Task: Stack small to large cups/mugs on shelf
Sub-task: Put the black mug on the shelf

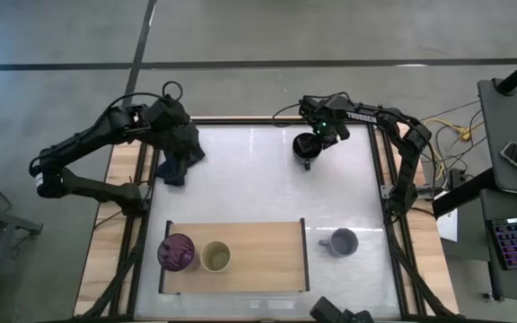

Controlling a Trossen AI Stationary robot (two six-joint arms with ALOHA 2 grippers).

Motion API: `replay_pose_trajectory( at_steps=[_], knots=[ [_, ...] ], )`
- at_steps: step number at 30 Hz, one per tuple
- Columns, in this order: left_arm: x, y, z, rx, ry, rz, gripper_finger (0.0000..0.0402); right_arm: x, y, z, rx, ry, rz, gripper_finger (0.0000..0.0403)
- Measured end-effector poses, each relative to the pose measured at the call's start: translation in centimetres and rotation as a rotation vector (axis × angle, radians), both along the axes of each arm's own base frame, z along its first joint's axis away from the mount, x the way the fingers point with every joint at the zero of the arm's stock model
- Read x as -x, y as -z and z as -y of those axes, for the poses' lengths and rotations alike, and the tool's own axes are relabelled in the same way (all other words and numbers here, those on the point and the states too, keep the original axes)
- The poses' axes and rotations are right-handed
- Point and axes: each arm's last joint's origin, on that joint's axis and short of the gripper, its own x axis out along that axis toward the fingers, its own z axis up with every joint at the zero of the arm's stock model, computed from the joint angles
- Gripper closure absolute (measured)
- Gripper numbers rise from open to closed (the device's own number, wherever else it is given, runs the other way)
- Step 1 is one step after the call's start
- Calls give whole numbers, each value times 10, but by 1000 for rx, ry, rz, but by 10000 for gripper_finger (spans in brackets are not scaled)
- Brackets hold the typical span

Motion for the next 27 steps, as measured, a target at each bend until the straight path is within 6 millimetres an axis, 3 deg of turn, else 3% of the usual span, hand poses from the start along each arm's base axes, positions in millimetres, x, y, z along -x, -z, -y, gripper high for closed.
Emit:
replay_pose_trajectory(
  at_steps=[8,12,15,21,27],
  knots=[
    [-1,1,-1,-2,3,-3,307,-2,-1,1,12,15,16,374],
    [-1,0,-1,-4,3,-1,307,-3,-2,-2,9,20,13,381],
    [-1,0,-1,-4,4,-1,307,-6,-15,-9,7,12,2,381],
    [-2,1,-1,-11,12,-1,307,-17,-85,-39,56,-25,66,382],
    [-3,-1,-2,-24,17,18,307,-27,-166,-100,112,-25,184,383]
  ],
)
